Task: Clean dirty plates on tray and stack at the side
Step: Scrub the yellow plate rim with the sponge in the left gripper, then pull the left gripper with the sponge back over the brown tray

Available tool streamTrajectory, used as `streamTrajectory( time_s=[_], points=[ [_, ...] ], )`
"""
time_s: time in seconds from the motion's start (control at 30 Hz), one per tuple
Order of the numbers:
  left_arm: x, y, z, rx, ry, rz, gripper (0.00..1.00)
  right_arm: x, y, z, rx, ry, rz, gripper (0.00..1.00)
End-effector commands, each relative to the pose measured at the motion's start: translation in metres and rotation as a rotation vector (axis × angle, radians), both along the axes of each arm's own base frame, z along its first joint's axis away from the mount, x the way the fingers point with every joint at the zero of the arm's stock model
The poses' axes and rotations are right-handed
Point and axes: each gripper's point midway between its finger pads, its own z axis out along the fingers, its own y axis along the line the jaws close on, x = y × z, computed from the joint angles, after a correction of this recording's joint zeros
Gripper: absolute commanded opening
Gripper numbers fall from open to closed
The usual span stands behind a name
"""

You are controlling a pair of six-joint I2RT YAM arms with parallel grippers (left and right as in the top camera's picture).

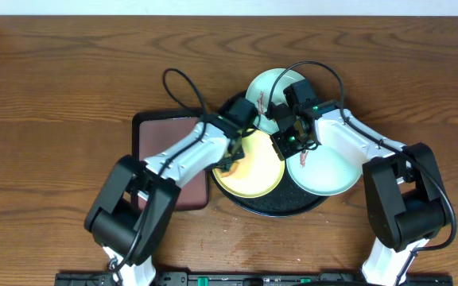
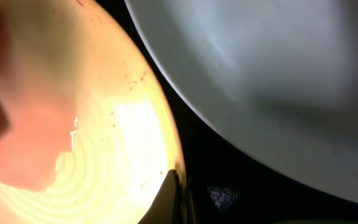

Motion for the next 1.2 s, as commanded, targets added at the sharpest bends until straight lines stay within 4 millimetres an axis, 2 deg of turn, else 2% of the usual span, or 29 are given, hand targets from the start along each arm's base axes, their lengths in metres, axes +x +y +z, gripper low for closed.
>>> streamTrajectory(
  time_s=[0.0, 0.13, 0.27, 0.37, 0.4, 0.47, 0.6, 0.7, 0.83, 1.03, 1.1, 1.17],
  points=[
    [0.004, 0.048, 0.007, 0.143, -0.001, 0.045, 0.07, -0.008, -0.004, -0.009, -0.034, 0.031, 0.004, 0.01],
    [0.002, 0.058, 0.024, 0.142, -0.004, 0.041, 0.07, -0.006, 0.001, -0.001, -0.016, 0.034, 0.007, 0.01],
    [0.007, 0.057, 0.052, 0.102, -0.077, 0.030, 0.07, -0.001, 0.005, 0.011, 0.002, 0.022, 0.010, 0.01],
    [0.010, 0.055, 0.089, 0.042, -0.179, 0.037, 0.07, 0.000, 0.005, 0.018, 0.008, 0.009, 0.010, 0.01],
    [0.010, 0.055, 0.116, 0.002, -0.253, 0.042, 0.07, 0.001, 0.006, 0.023, 0.013, -0.001, 0.010, 0.01],
    [0.009, 0.058, 0.141, -0.031, -0.321, 0.040, 0.08, 0.001, 0.006, 0.031, 0.018, -0.017, 0.010, 0.01],
    [0.001, 0.077, 0.176, -0.054, -0.402, 0.054, 0.07, 0.004, 0.007, 0.057, 0.042, -0.076, 0.010, 0.01],
    [-0.009, 0.097, 0.185, -0.044, -0.400, 0.097, 0.07, 0.010, 0.006, 0.084, 0.054, -0.151, 0.004, 0.01],
    [-0.020, 0.117, 0.181, -0.013, -0.354, 0.142, 0.07, 0.014, -0.007, 0.117, 0.016, -0.260, -0.024, 0.01],
    [-0.030, 0.139, 0.167, 0.044, -0.271, 0.164, 0.07, 0.025, -0.036, 0.162, -0.090, -0.443, -0.103, 0.01],
    [-0.032, 0.149, 0.160, 0.056, -0.248, 0.194, 0.07, 0.038, -0.058, 0.182, -0.173, -0.545, -0.201, 0.01],
    [-0.034, 0.154, 0.155, 0.064, -0.234, 0.212, 0.08, 0.044, -0.067, 0.192, -0.213, -0.599, -0.235, 0.01]
  ],
)
